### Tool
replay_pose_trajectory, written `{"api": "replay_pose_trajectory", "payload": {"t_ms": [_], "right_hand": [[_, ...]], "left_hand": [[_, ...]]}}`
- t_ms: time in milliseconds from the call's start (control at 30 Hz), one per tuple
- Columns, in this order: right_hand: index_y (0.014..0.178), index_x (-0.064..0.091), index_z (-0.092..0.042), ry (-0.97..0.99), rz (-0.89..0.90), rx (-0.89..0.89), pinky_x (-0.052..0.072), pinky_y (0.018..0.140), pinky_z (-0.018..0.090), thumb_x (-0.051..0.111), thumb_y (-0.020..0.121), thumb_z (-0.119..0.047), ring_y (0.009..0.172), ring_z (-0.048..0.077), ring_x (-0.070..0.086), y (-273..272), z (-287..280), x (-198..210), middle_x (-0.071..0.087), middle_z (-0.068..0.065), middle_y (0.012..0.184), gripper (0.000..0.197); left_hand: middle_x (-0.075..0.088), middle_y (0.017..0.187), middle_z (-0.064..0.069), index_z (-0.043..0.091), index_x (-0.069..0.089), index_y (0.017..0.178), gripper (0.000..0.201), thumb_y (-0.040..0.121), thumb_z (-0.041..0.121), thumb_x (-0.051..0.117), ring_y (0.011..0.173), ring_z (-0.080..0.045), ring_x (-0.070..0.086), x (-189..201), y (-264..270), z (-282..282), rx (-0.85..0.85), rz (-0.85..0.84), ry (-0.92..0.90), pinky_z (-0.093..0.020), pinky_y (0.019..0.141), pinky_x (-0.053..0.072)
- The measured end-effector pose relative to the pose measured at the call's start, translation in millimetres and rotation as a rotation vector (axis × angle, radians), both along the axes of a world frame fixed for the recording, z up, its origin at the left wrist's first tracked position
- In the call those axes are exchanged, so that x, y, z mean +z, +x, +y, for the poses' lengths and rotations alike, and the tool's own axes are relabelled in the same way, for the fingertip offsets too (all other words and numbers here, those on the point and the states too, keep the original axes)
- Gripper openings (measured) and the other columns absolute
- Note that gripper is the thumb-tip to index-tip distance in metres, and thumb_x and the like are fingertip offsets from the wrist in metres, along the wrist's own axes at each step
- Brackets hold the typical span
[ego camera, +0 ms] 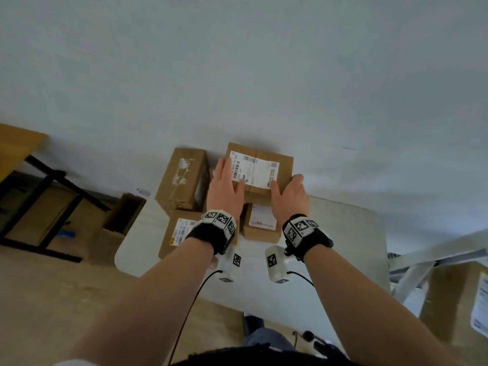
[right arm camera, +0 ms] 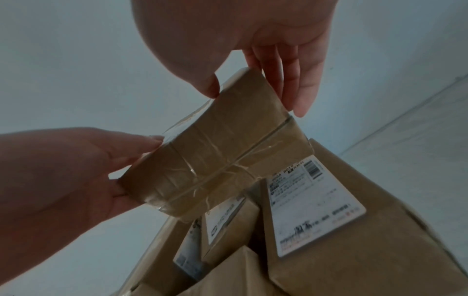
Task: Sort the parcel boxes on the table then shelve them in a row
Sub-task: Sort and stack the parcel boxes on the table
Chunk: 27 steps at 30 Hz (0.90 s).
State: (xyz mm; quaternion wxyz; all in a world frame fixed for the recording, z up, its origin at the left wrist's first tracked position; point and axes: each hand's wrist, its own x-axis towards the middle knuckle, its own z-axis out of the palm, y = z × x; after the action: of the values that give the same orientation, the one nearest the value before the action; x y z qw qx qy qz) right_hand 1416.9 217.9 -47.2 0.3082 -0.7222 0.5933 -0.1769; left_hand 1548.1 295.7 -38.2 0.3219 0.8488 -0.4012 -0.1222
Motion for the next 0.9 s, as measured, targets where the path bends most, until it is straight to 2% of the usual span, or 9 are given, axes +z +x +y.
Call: {"api": "replay_pose_trajectory", "payload": {"t_ms": [67, 133, 200, 400, 600, 733, 900], "right_hand": [[0.121, 0.038, -0.008, 0.021, 0.038, 0.016, 0.052, 0.075, 0.04, 0.05, 0.098, -0.043, 0.092, 0.031, 0.06, 6.3, -14.5, -6.7, 0.058, 0.01, 0.11, 0.043], [0.125, 0.037, -0.009, 0.038, 0.093, 0.037, 0.051, 0.075, 0.04, 0.048, 0.099, -0.044, 0.093, 0.03, 0.06, 9.6, -22.3, -12.0, 0.057, 0.01, 0.112, 0.046], [0.129, 0.036, -0.009, 0.043, 0.121, 0.034, 0.051, 0.076, 0.04, 0.046, 0.099, -0.047, 0.095, 0.029, 0.059, 11.4, -25.6, -14.1, 0.057, 0.009, 0.114, 0.05], [0.135, 0.037, -0.009, -0.009, 0.146, 0.005, 0.049, 0.083, 0.04, 0.049, 0.098, -0.043, 0.106, 0.029, 0.057, 8.4, -17.1, -3.5, 0.055, 0.01, 0.122, 0.052], [0.141, 0.034, -0.01, -0.056, 0.152, -0.04, 0.048, 0.088, 0.04, 0.049, 0.098, -0.037, 0.115, 0.028, 0.054, -11.7, 19.7, 15.2, 0.051, 0.01, 0.132, 0.053], [0.137, 0.039, -0.012, -0.091, 0.167, -0.101, 0.047, 0.09, 0.042, 0.047, 0.098, -0.041, 0.118, 0.028, 0.051, -36.1, 63.9, 27.9, 0.051, 0.008, 0.133, 0.049], [0.132, 0.045, -0.012, -0.141, 0.189, -0.212, 0.047, 0.09, 0.042, 0.05, 0.098, -0.037, 0.116, 0.027, 0.05, -71.5, 129.5, 36.1, 0.053, 0.008, 0.129, 0.043]], "left_hand": [[0.011, 0.165, 0.002, 0.022, 0.027, 0.155, 0.061, 0.1, 0.025, 0.054, 0.148, -0.024, 0.023, -9.6, 8.5, -13.9, -0.055, -0.005, 0.065, -0.041, 0.119, 0.028], [0.011, 0.165, 0.002, 0.027, 0.032, 0.153, 0.058, 0.099, 0.029, 0.054, 0.15, -0.032, 0.013, -16.4, 13.1, -21.7, -0.086, -0.075, 0.158, -0.052, 0.121, 0.018], [0.01, 0.165, 0.002, 0.03, 0.033, 0.152, 0.057, 0.099, 0.033, 0.054, 0.15, -0.034, 0.01, -17.8, 14.5, -25.1, -0.092, -0.095, 0.202, -0.054, 0.121, 0.013], [0.015, 0.164, 0.0, 0.028, 0.037, 0.149, 0.054, 0.099, 0.043, 0.051, 0.15, -0.034, 0.008, -9.6, 13.6, -20.6, -0.111, -0.181, 0.218, -0.053, 0.122, 0.009], [0.019, 0.163, -0.002, 0.025, 0.035, 0.151, 0.057, 0.1, 0.046, 0.046, 0.151, -0.028, 0.009, 2.3, -2.4, 5.6, -0.225, -0.217, 0.162, -0.048, 0.123, 0.008], [0.025, 0.161, -0.003, 0.023, 0.037, 0.15, 0.057, 0.099, 0.046, 0.047, 0.15, -0.028, 0.015, 12.4, -21.0, 34.0, -0.336, -0.215, 0.087, -0.048, 0.122, 0.012], [0.031, 0.159, -0.004, 0.02, 0.037, 0.151, 0.057, 0.1, 0.044, 0.045, 0.148, -0.028, 0.02, 16.4, -51.1, 77.5, -0.472, -0.199, 0.05, -0.045, 0.121, 0.015]]}}
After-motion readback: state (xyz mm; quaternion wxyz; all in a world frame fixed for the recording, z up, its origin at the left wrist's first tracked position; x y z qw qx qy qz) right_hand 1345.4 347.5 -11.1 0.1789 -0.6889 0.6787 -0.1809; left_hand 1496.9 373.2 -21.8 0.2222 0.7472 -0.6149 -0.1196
